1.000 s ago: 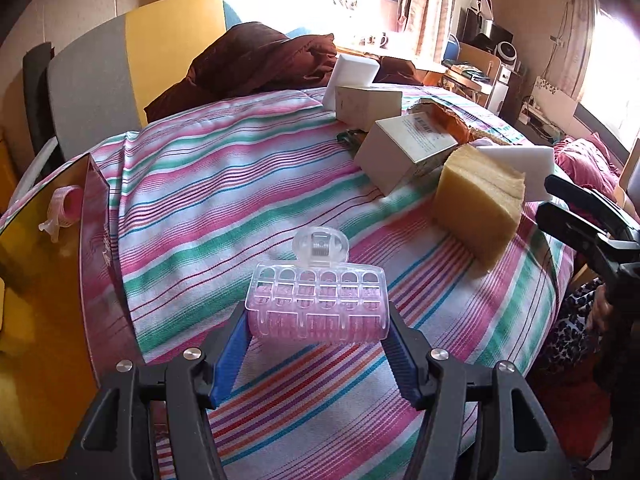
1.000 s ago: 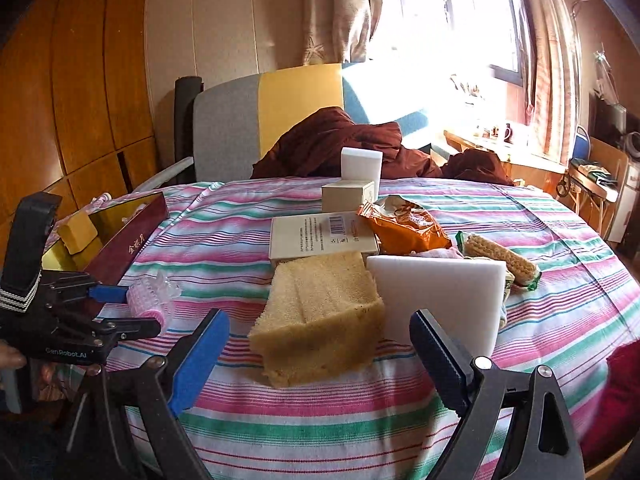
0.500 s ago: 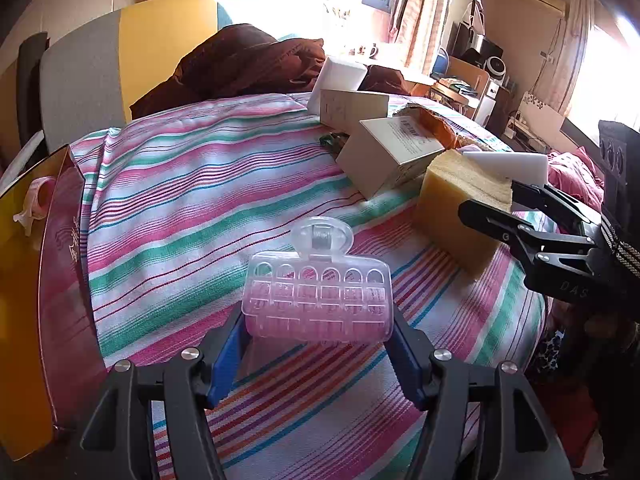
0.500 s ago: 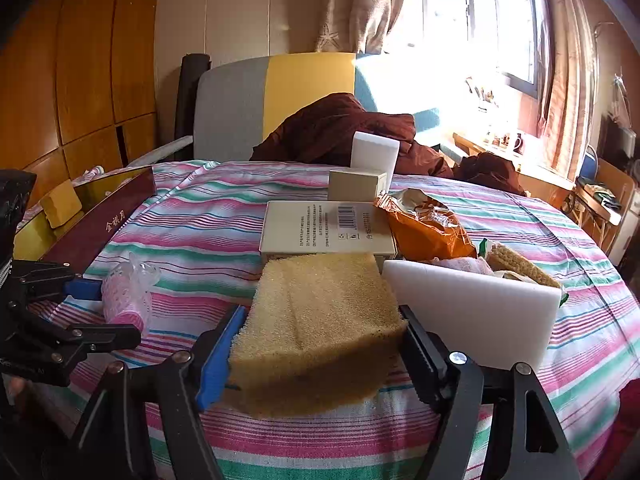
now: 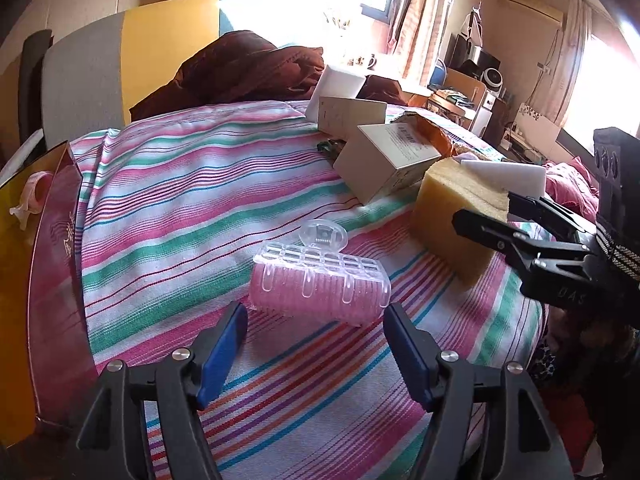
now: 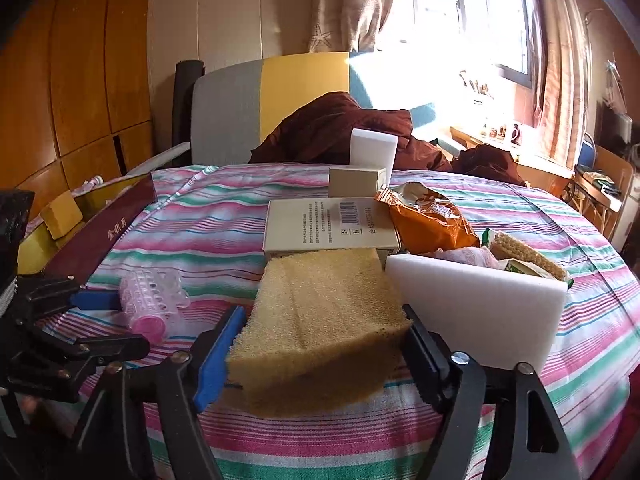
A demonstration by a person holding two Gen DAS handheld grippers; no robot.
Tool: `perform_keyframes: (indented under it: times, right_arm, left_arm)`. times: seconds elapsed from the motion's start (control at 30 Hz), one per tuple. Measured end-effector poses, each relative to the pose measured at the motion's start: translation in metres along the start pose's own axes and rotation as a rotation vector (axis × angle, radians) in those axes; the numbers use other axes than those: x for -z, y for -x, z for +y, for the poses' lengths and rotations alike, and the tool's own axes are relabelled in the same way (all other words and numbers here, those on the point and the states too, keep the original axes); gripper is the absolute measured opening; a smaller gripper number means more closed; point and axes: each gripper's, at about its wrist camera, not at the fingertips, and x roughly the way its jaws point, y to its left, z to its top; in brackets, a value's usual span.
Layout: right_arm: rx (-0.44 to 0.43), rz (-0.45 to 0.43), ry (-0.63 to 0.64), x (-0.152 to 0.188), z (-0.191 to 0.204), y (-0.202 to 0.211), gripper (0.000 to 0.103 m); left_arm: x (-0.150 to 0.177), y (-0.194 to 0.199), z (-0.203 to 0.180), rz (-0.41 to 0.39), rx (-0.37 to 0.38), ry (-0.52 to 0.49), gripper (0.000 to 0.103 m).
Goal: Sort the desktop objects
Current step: 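Carry the sponge with the right gripper and the roller with the left toward the tray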
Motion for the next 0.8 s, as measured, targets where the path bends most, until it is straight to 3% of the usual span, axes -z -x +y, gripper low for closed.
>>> perform_keyframes:
  times: [0.2, 0.57, 0.8]
  right_arm:
    - [-0.127, 0.002, -0.077, 0.001, 0.003, 0.014, 0.069]
    - [-0.172, -0.036, -0.026, -0.009, 0.033, 0.034, 0.069]
    - [-0.146, -0.041, -0.019, -0.013, 0.038, 0.036, 0.069]
  left_arm:
    - [0.000, 0.003, 0.005, -0.007, -0.008, 0.023, 0.059]
    - [0.004, 0.013, 0.002, -0.005, 0.037, 0.017, 0.030]
    - [0.004, 0.030, 0.001, -0.044, 0.054, 0.023, 0.030]
